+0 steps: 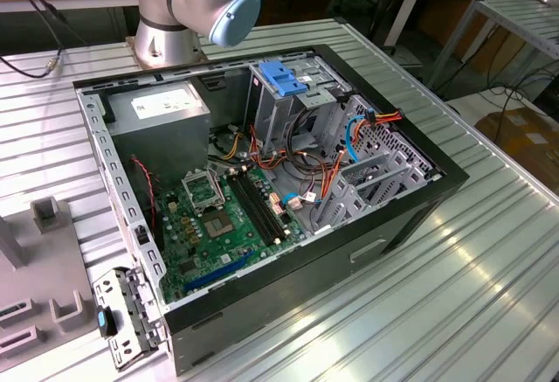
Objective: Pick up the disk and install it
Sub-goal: 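Pick up the disk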
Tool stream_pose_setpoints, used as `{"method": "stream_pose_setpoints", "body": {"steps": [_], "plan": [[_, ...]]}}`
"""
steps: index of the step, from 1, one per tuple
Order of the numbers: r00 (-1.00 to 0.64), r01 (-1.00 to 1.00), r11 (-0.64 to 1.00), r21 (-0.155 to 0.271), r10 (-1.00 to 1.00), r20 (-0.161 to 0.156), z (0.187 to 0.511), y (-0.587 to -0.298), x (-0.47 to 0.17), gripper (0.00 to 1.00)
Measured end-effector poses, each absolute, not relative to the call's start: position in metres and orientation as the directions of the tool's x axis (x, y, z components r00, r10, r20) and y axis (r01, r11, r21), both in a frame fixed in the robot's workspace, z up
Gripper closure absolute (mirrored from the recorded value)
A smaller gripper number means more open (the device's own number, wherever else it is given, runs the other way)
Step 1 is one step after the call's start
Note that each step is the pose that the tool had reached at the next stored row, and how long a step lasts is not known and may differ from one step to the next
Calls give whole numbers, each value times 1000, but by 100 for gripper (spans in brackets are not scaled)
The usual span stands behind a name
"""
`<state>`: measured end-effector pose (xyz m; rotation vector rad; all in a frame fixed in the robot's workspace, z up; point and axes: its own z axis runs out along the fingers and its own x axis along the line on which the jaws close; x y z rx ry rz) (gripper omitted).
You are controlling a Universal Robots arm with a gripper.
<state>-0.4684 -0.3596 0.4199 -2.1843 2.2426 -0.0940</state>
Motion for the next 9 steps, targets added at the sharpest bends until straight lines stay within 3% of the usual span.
{"method": "stream_pose_setpoints", "body": {"steps": [9], "plan": [[-27, -998, 25, -50, -999, 35, 429, -360, -468, 63]]}}
